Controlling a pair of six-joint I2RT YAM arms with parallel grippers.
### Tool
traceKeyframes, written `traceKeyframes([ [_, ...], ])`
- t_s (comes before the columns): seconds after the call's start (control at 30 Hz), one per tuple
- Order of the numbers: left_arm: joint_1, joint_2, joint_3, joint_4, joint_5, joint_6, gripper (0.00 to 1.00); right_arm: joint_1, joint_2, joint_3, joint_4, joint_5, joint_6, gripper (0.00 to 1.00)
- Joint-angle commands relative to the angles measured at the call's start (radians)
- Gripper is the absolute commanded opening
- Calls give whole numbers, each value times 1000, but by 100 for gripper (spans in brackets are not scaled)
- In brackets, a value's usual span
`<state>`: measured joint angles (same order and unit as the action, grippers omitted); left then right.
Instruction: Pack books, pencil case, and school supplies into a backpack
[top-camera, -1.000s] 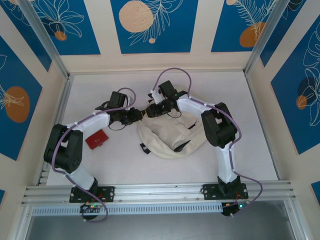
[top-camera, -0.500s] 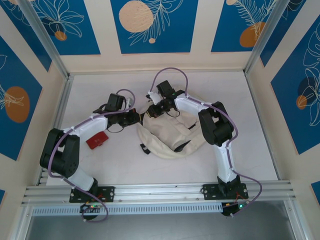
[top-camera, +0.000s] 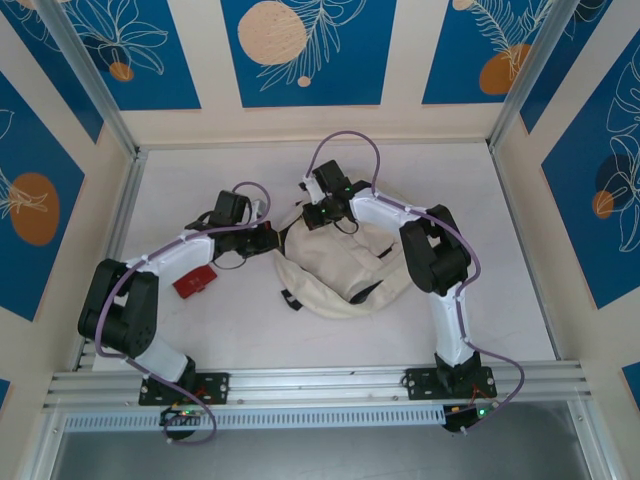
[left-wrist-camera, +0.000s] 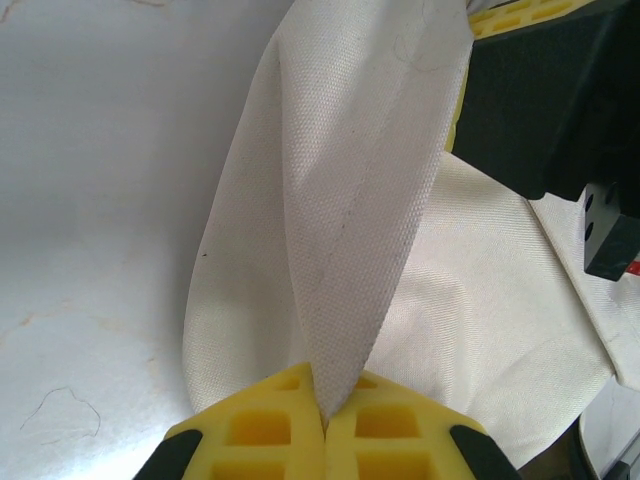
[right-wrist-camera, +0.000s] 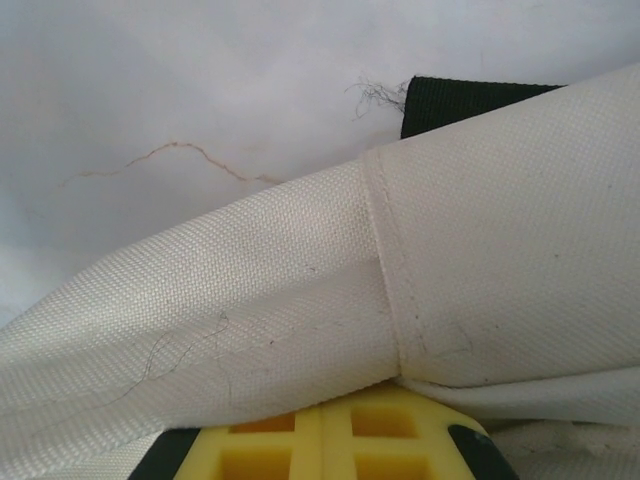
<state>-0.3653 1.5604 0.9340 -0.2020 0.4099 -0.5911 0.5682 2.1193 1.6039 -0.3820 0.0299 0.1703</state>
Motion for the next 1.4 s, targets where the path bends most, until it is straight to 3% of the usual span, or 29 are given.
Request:
traceKeyframes([
  [0.0,-3,-31,22,-111,-21,51,22,-32,-83,-37,7,-23,33,0],
  [0.07,3,-33,58,-151,-21,85,44,-37,-112,-68,17,-113,39,0],
  [0.2,15,-7,162,-196,-1,137,63,-57,-146,-119,47,-234,66,0],
  [0.43,27,204,416,-253,57,220,72,-73,-178,-185,97,-323,100,0],
  [0.83,-6,630,877,-495,127,380,71,-76,-199,-226,122,-344,132,0],
  [0.9,-12,665,926,-520,150,393,70,-75,-200,-230,117,-346,132,0],
  [1.2,-22,718,977,-577,236,434,40,-75,-220,-255,103,-328,135,0],
  [1.37,-23,729,989,-565,223,423,6,-68,-235,-263,82,-318,131,0],
])
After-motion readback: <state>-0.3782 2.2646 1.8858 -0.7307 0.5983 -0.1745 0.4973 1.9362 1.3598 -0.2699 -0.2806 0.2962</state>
